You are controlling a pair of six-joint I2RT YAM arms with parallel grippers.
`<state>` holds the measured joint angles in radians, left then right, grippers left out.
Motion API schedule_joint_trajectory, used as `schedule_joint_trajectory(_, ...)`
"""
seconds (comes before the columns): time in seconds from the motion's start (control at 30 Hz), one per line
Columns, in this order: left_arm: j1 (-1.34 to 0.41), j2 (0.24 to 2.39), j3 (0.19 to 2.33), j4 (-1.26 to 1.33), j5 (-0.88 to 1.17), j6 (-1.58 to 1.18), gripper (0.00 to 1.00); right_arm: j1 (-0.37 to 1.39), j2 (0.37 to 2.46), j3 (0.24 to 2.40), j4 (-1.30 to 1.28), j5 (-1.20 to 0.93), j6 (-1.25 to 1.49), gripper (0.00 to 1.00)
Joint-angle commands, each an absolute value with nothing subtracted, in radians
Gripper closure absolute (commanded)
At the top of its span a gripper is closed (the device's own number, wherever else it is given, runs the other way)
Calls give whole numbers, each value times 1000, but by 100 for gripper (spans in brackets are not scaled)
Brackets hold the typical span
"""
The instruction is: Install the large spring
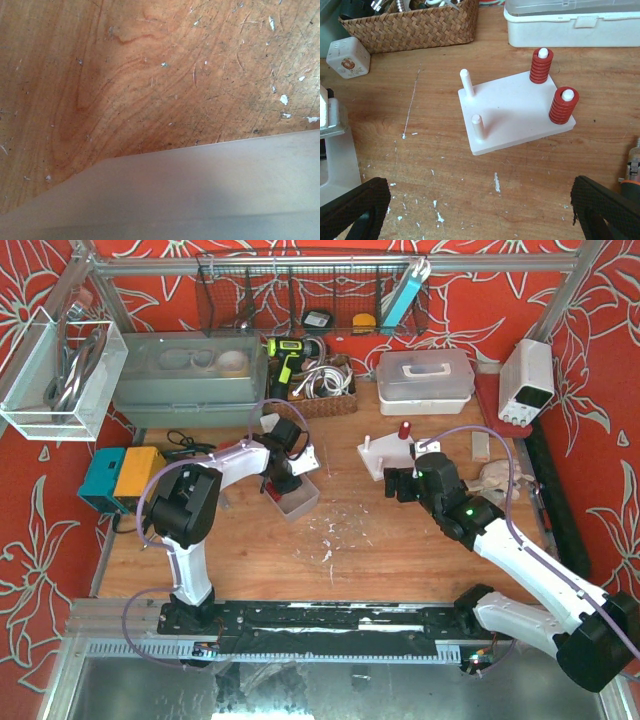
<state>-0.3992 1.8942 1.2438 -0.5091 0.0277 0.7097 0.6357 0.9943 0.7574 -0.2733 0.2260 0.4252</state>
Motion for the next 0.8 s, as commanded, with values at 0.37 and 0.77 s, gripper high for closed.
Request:
schedule_joint_trajectory(0.37, -405, 1816, 1277, -532, 103, 723, 82, 641, 986, 747, -260, 228, 418, 1)
schedule_joint_trajectory(0.77, -403, 1429, 1118, -249, 274, 616, 87, 641, 966, 744, -264, 229, 436, 1)
